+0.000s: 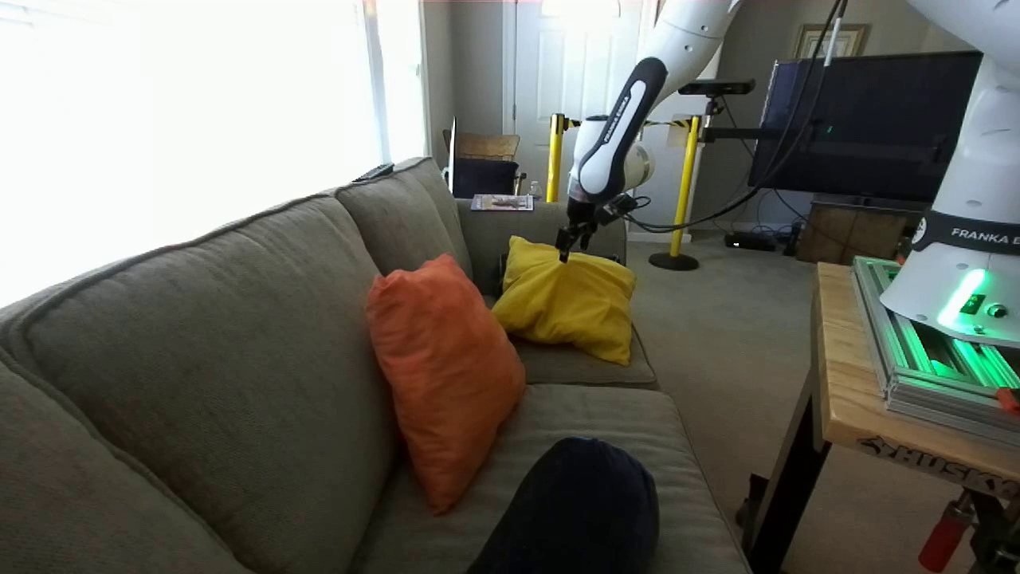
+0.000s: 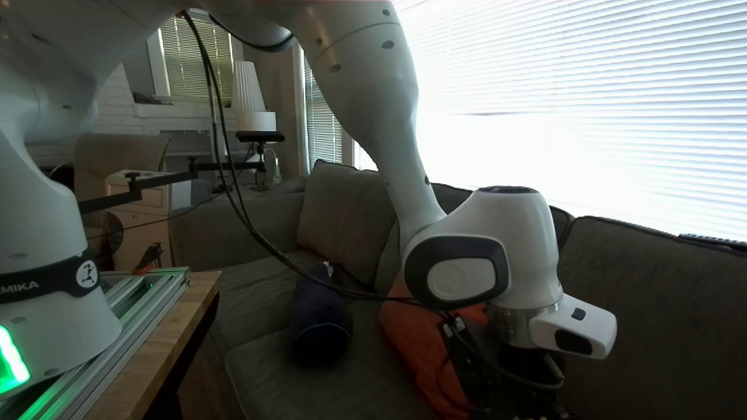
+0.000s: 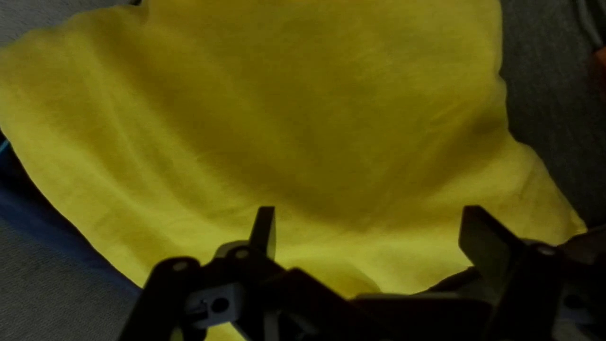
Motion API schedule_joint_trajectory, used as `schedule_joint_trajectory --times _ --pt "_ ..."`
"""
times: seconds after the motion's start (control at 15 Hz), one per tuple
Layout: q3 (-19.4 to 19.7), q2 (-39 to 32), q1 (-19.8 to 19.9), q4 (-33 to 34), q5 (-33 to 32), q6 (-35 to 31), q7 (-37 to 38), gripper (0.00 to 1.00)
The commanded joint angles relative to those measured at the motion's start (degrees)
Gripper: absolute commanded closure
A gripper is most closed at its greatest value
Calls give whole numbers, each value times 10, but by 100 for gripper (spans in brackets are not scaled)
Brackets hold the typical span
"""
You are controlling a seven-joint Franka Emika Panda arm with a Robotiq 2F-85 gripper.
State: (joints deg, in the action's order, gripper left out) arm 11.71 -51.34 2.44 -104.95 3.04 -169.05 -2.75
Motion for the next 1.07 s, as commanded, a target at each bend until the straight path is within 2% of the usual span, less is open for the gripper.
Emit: schedule_joint_trajectory --times 0.0,0.07,0.13,0.2,0.47,0.6,0.73,0.87,1.0 --pt "8 -75 0 74 0 -43 60 0" --pt "11 -88 -3 87 2 -47 72 0" --pt "15 -100 -7 100 2 -40 81 25" --pt "20 -110 -12 110 1 -35 88 26" --pt "24 -133 -16 137 -1 -31 100 56" --pt "15 -113 -15 127 -1 -25 96 70" --pt "-19 -65 -1 94 -7 -13 67 84" --pt "-98 -7 43 56 -15 7 6 98" --pt "-161 37 74 26 -5 27 -33 100"
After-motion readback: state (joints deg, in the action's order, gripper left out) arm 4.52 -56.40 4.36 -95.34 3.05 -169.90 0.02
